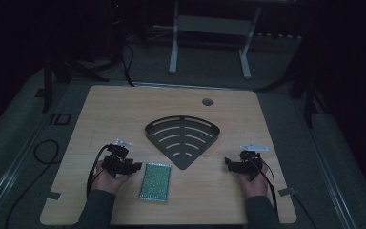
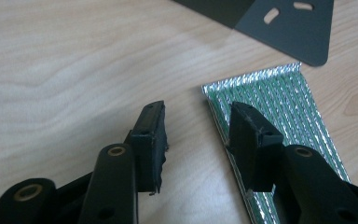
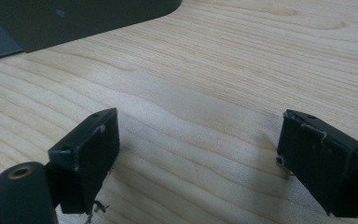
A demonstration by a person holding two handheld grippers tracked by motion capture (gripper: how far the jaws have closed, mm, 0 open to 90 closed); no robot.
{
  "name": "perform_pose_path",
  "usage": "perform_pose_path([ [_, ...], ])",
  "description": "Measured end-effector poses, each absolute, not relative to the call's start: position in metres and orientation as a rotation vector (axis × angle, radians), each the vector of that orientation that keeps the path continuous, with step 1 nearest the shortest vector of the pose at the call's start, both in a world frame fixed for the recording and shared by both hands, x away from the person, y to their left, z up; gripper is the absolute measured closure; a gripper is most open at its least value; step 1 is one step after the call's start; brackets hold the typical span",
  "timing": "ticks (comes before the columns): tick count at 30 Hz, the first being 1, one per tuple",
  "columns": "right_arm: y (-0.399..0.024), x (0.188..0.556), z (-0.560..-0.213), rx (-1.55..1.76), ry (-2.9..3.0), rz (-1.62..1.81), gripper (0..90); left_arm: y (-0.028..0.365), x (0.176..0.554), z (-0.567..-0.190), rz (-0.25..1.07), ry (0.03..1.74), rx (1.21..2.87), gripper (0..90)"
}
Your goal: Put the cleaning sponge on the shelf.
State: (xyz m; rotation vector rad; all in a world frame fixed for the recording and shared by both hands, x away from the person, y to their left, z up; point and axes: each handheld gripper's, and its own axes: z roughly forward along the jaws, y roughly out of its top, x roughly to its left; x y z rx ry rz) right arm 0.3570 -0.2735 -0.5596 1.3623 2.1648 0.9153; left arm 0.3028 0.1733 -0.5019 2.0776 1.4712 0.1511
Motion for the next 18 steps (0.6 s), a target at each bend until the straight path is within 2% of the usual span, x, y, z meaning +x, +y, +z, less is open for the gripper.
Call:
perform_pose_path([
  [8,-0.2734,0.3571,-0.5596,1.362,2.165,0.915,12.3,0.1764,0.3073,-0.5038,-0.025,1.543,2.073,55.4],
  [18,-0.2735,0.3571,-0.5596,1.362,2.165,0.915,12.3,0.172,0.3127,-0.5062,-0.164,1.592,2.044,52.9],
])
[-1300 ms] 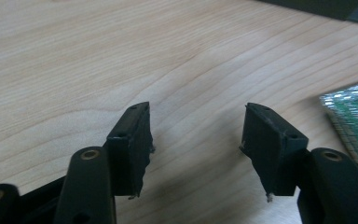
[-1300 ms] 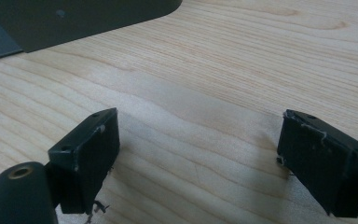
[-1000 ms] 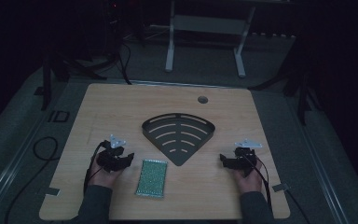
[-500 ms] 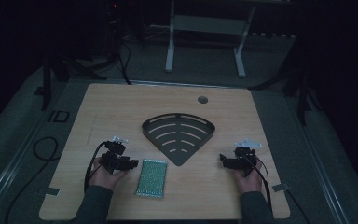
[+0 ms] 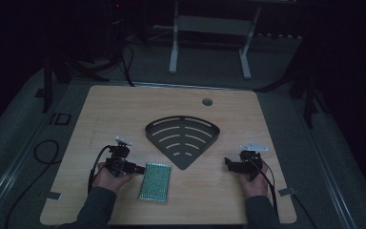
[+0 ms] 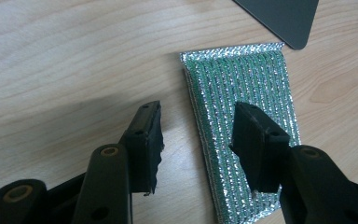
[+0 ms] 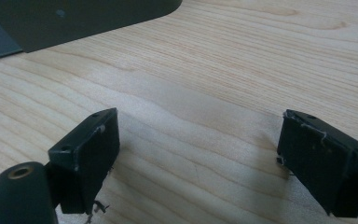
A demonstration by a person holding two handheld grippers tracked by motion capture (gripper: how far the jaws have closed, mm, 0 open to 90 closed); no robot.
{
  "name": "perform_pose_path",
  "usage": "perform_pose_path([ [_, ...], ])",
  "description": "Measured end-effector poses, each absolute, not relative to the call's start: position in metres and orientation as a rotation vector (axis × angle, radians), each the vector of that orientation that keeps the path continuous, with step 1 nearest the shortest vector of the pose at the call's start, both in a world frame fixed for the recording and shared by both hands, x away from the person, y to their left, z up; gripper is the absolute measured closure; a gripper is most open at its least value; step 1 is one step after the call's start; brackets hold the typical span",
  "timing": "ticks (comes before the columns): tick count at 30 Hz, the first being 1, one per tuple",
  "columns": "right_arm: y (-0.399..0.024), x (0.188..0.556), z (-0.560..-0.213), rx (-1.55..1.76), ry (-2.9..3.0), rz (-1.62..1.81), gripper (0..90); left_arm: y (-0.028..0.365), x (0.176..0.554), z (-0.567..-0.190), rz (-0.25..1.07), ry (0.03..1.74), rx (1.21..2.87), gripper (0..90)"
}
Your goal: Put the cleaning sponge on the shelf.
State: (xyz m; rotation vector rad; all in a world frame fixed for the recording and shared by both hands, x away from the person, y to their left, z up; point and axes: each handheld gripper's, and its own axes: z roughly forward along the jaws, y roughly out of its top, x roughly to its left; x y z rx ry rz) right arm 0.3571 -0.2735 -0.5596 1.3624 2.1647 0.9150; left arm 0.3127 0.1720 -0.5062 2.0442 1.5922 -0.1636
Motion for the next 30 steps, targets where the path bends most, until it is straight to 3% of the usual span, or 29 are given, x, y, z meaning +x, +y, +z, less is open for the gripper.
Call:
perform_pose_path([
  [11,-0.273,0.357,-0.56,1.363,2.164,0.916,12.3,0.168,0.318,-0.51,-0.306,1.604,2.039,52.4],
  [30,-0.273,0.357,-0.56,1.363,2.165,0.915,12.3,0.16,0.322,-0.523,-0.377,1.591,2.073,67.9],
])
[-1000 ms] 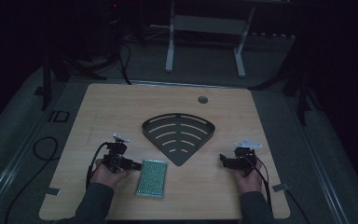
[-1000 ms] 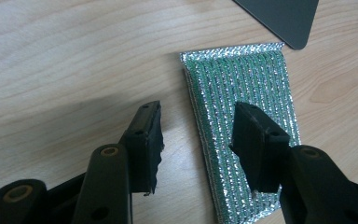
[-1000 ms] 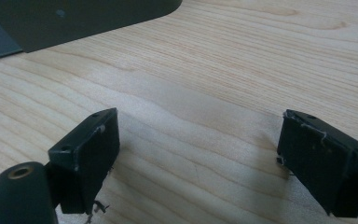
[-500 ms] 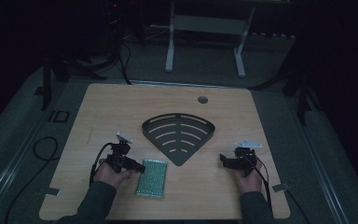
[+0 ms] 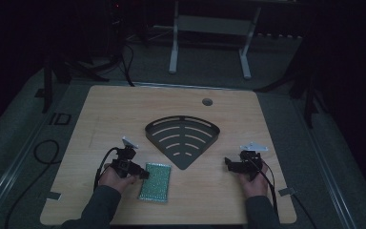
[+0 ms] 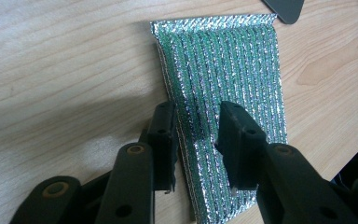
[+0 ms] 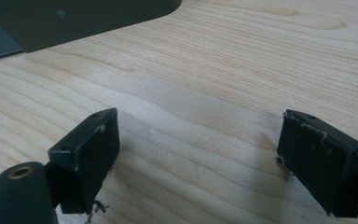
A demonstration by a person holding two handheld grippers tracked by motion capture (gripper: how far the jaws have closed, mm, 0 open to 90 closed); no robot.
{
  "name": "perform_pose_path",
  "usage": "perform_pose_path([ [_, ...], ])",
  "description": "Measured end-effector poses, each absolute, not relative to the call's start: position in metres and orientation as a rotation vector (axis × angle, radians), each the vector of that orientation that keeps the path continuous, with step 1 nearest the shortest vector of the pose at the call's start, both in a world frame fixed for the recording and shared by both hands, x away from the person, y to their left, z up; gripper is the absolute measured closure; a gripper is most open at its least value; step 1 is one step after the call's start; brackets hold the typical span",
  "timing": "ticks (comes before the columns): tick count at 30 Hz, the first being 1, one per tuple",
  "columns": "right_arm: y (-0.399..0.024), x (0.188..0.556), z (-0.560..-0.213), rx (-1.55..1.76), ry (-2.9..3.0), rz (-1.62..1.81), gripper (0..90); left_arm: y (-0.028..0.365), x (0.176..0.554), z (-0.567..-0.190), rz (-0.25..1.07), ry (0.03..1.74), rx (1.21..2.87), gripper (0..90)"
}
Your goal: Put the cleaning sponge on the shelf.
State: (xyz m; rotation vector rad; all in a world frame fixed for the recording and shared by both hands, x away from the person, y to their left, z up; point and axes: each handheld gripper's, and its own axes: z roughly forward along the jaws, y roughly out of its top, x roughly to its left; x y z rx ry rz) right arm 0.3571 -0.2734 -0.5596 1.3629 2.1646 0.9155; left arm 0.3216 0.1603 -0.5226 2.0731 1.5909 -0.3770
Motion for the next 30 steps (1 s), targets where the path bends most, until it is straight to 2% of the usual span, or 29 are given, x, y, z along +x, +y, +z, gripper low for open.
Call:
perform_pose_path([
  [16,-0.273,0.357,-0.56,1.362,2.165,0.915,12.3,0.157,0.324,-0.529,-0.399,1.554,2.121,79.0],
  [20,-0.273,0.357,-0.56,1.362,2.165,0.915,12.3,0.154,0.326,-0.526,-0.386,1.526,2.17,83.3],
  [22,-0.273,0.357,-0.56,1.362,2.165,0.915,12.3,0.152,0.326,-0.524,-0.371,1.514,2.192,88.4],
  [30,-0.273,0.357,-0.56,1.365,2.164,0.917,12.3,0.145,0.329,-0.518,-0.36,1.465,2.272,90.0],
])
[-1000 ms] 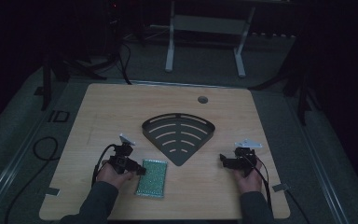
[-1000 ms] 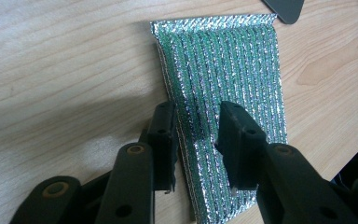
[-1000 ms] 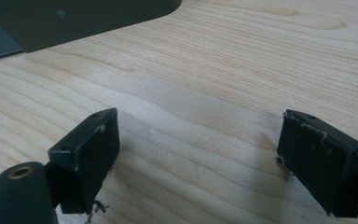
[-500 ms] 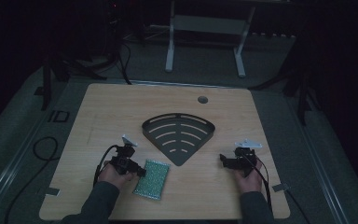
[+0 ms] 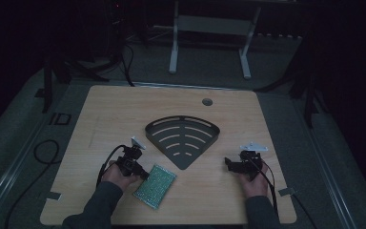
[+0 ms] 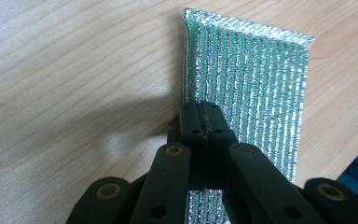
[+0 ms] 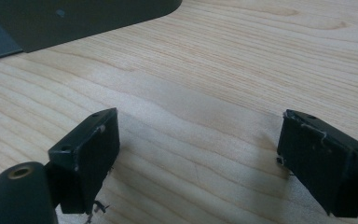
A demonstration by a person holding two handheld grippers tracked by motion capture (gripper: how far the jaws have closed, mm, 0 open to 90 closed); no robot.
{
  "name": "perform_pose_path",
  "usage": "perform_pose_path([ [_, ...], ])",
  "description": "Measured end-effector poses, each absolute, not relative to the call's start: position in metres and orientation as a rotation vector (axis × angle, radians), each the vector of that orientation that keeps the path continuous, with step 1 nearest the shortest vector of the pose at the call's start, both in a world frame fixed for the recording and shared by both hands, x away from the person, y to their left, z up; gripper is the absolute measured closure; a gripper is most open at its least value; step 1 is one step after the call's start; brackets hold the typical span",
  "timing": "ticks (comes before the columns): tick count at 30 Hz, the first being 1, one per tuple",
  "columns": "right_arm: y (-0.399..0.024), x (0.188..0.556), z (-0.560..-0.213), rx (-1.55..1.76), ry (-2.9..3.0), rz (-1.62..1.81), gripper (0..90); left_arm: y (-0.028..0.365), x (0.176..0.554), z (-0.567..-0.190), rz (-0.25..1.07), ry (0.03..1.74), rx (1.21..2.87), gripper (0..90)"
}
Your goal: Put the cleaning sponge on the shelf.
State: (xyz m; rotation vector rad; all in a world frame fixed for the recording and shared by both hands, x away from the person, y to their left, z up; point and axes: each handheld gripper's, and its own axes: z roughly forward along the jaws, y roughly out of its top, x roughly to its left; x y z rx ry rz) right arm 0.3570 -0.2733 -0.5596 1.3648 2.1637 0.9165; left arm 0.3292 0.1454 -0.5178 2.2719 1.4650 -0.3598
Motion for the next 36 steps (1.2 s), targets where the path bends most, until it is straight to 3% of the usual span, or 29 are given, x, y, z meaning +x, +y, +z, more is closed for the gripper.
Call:
perform_pose_path([
  [36,-0.273,0.357,-0.56,1.365,2.164,0.917,12.3,0.14,0.354,-0.478,-0.412,1.328,2.312,90.0],
])
